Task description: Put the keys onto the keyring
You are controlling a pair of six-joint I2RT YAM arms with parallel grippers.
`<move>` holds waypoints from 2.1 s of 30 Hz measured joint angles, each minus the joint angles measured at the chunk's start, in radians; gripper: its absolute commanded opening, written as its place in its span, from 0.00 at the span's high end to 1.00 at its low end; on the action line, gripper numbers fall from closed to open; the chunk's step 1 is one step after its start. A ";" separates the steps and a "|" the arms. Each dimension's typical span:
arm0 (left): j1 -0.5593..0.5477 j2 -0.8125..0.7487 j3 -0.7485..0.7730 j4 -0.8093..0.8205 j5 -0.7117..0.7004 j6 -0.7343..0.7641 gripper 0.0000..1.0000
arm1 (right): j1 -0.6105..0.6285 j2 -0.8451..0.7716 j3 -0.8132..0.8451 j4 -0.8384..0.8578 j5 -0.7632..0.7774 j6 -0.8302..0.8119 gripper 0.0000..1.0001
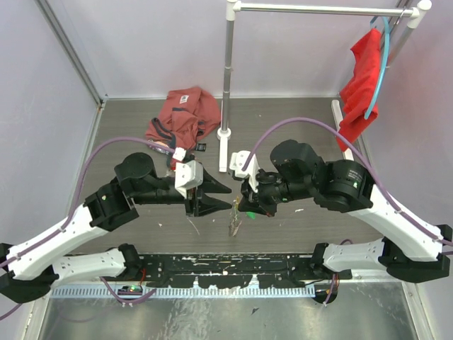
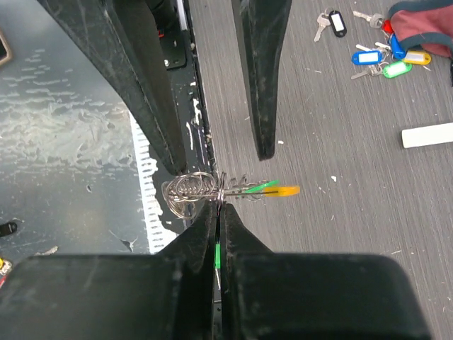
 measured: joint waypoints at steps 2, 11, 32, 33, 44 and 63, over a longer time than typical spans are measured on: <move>0.000 0.013 0.002 -0.011 0.017 0.006 0.55 | 0.000 0.014 0.009 -0.023 0.000 -0.013 0.99; 0.000 0.068 0.032 -0.056 0.069 0.022 0.56 | 0.000 0.022 0.036 -0.060 -0.002 -0.043 0.99; 0.000 0.120 0.063 -0.064 0.123 0.029 0.71 | 0.000 0.035 0.036 -0.066 -0.014 -0.065 0.99; 0.000 0.122 0.064 -0.064 0.125 0.029 0.72 | 0.000 0.035 0.036 -0.066 -0.014 -0.065 0.99; 0.000 0.132 0.067 -0.077 0.134 0.030 0.89 | 0.000 0.035 0.036 -0.075 -0.016 -0.068 0.99; 0.000 0.134 0.068 -0.095 0.134 0.034 0.86 | 0.000 0.035 0.036 -0.077 -0.016 -0.068 0.99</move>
